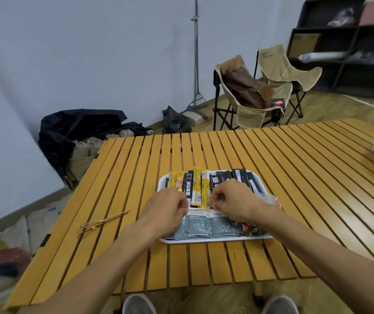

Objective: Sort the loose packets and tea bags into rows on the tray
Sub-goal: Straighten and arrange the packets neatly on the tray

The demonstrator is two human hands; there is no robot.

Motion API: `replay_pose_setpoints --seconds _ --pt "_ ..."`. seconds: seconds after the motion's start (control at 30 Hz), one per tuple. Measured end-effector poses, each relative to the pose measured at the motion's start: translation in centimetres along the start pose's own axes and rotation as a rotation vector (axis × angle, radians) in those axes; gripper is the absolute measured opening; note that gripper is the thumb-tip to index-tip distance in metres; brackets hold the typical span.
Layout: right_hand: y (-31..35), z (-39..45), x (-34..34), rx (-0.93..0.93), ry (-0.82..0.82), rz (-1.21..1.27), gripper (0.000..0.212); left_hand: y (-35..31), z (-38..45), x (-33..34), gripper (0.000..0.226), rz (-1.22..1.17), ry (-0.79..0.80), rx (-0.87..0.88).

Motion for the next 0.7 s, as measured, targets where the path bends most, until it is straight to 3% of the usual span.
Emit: replay_pose_setpoints --seconds 0.1,0.33,0.53,0.7 --pt "0.4 -0.3 0.0 -0.062 -0.031 -0.081 0.006 0.4 0.3 0.2 0.006 -0.001 -0.010 0.004" --pt "0.4 -0.2 0.8 -0.119 -0.014 -0.161 0.011 1.6 0.2 -1.0 0.006 -0.057 -0.006 -0.009" --pt "0.4 -0.3 0.9 -0.115 0.012 -0.131 0.007 10.8 -1.2 -6.1 0.007 -0.016 -0.123 -0.278" --pt "1.2 -0.8 0.1 -0.131 -0.030 -0.150 0.005 16.4 -3.2 -5.2 0.009 0.105 -0.011 -0.425"
Point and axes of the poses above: each hand's wrist, its own z-axis towards the middle knuckle, its own x-axis out of the palm, y = z × x, the point moved 10 cm from there along z, towards the middle knuckle, and after that the axes turned 10 degrees about -x, right-handed, at the moved point
